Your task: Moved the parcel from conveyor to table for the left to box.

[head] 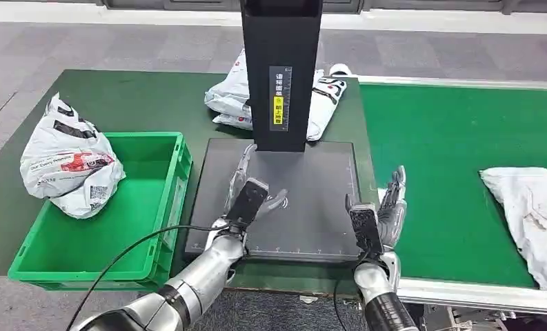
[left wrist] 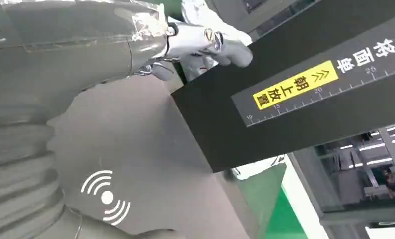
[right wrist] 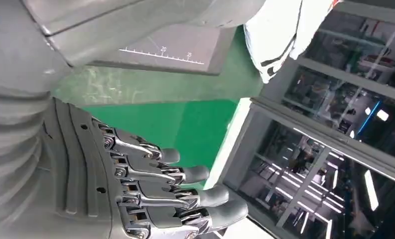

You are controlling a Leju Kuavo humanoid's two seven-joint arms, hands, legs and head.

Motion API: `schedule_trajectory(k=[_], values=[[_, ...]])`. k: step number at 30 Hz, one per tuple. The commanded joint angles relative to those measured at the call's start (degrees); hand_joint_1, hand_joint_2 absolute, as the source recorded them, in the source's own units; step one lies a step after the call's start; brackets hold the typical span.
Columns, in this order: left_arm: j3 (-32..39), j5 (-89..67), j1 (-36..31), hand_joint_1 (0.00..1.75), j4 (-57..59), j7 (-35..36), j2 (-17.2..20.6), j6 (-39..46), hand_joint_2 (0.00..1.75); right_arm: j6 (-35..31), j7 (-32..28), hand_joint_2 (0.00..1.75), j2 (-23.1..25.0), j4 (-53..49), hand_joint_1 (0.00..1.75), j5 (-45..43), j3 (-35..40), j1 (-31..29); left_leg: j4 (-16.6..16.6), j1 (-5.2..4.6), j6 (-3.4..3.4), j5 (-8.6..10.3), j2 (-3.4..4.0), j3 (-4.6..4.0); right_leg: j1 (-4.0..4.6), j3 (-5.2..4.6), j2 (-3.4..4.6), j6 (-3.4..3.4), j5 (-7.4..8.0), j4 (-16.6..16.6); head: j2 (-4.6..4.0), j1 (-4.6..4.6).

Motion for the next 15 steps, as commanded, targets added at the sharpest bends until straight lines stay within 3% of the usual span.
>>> schedule_trajectory(k=[1, 15], values=[[-0.9, 0.6, -0.3, 0.0, 0.6, 0.1, 0.9, 0.1, 1.75, -0.2, 0.4, 1.75, -0.9, 2.1, 0.0, 0.0, 3.0, -1.2, -0.1, 0.01, 0.01, -0.05, 0.31, 0.31, 0.06, 0.27, -0.01, -0.07, 0.0, -0.1, 0.02, 0.0], [-0.9, 0.6, -0.3, 0.0, 0.6, 0.1, 0.9, 0.1, 1.75, -0.2, 0.4, 1.75, -0.9, 2.1, 0.0, 0.0, 3.0, -1.2, -0.1, 0.02, 0.01, -0.05, 0.27, 0.23, 0.07, 0.2, 0.01, -0.05, 0.0, -0.1, 0.0, 0.0]])
